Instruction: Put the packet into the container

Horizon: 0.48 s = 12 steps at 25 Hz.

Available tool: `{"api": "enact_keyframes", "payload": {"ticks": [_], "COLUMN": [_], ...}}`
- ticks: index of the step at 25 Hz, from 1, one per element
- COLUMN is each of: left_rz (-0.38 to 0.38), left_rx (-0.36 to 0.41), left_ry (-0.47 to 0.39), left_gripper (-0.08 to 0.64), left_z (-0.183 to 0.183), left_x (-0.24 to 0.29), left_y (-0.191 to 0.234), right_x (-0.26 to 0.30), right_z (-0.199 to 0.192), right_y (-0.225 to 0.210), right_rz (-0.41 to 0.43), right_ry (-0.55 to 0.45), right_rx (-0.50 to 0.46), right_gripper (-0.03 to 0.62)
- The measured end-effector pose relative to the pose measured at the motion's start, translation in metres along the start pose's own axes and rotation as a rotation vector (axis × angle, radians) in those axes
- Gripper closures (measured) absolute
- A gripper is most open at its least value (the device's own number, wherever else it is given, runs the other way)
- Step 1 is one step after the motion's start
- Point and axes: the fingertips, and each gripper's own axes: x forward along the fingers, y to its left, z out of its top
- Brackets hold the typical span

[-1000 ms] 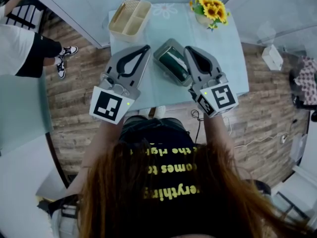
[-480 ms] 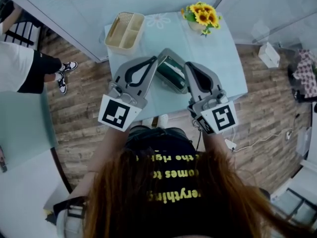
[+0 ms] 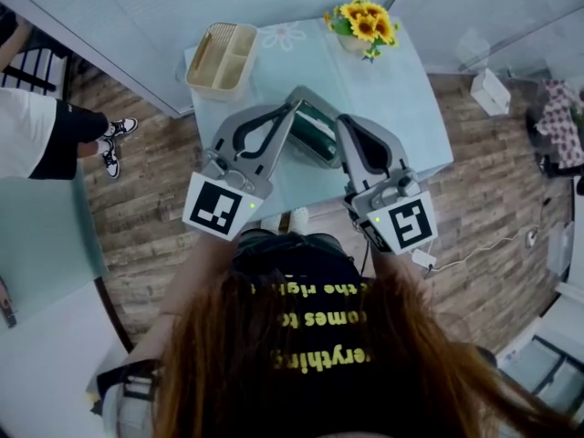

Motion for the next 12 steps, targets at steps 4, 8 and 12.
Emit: {"api": "enact_keyframes", "payload": {"ticks": [4, 8, 12], "left_rz": [-0.006, -0.008, -0.016], "left_rx": [-0.002, -0.007, -0.009], "left_ry": [0.003, -0.002, 0.002], "left_gripper": [0.558, 0.558, 0.558], "left_z": [-0.001, -0.002, -0.004], "left_x": [0.002, 0.004, 0.007], "left_y": [-0.002, 0.0, 0.003], "right_x": [-0.002, 0.002, 0.009], "right_z": [-0.001, -0.001, -0.004], "right_y": [-0.001, 0.001, -0.001], "right_rz": [-0.004, -0.003, -0.014], "right_ry": [-0.001, -0.007, 0.002], "right_rx": [-0.01, -0.004, -0.012], "right_gripper": [0.571, 0.571, 0.571]}}
